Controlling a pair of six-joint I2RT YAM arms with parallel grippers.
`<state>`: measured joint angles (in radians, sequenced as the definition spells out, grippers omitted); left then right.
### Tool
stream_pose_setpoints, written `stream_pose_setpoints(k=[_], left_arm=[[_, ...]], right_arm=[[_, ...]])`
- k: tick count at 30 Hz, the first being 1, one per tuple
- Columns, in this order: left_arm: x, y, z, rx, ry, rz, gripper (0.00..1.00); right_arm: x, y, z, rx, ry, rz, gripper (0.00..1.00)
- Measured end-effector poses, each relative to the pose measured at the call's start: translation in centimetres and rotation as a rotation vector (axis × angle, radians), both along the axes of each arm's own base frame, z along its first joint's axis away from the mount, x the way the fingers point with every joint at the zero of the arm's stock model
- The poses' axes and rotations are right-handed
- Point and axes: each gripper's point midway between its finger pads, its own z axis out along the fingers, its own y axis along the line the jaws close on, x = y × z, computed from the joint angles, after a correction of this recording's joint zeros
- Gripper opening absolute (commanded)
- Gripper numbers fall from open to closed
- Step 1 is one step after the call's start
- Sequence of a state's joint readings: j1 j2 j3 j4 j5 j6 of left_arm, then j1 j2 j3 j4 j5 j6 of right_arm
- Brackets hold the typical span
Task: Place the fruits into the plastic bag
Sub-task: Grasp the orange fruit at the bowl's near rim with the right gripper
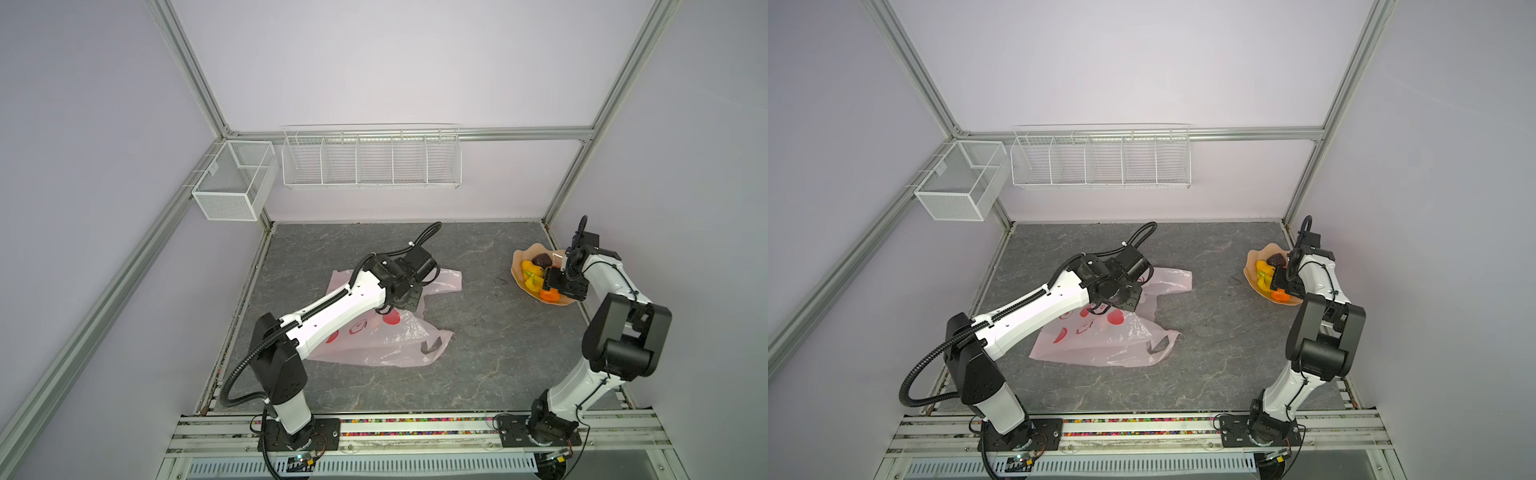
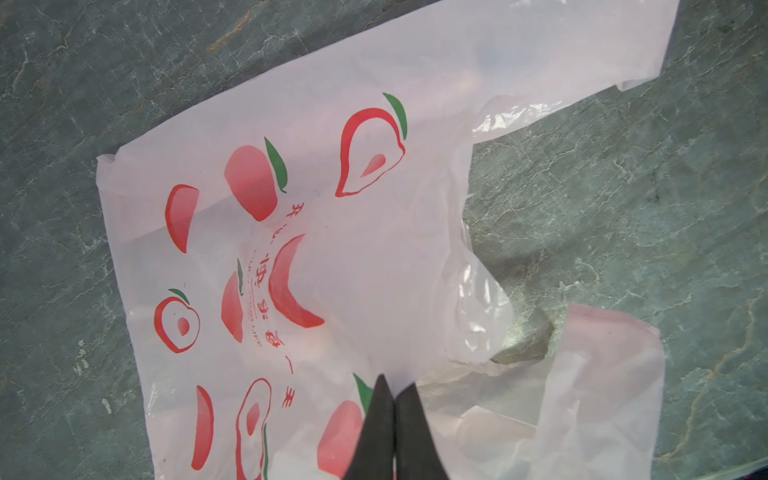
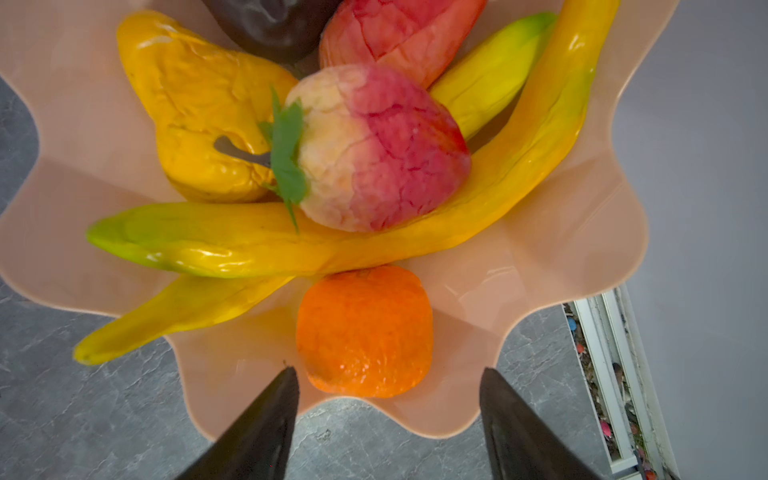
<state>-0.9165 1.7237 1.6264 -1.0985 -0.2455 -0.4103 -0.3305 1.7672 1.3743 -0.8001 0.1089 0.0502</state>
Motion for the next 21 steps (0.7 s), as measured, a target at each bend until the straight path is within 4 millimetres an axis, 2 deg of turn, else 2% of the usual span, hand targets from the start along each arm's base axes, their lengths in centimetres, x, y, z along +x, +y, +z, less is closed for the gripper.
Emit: stream_pose_setpoints(k=[11, 18, 21], left_arm=[[0.2, -0.2, -0.1, 0.008, 0.006, 0.000, 0.00], [0.1, -0.1, -0.2, 0.012, 0.009, 0.000, 0.00], [0.1, -0.1, -0.3, 0.015, 0.011, 0.000, 0.00]], right_arm=[[1.0, 0.0, -0.7, -0.010, -0.009, 0.029, 0.71], [1.6, 0.7, -1.9, -0.006, 0.015, 0.062, 0.70], [1.7, 0.8, -2.2, -0.008, 0.023, 0.071, 0.64]])
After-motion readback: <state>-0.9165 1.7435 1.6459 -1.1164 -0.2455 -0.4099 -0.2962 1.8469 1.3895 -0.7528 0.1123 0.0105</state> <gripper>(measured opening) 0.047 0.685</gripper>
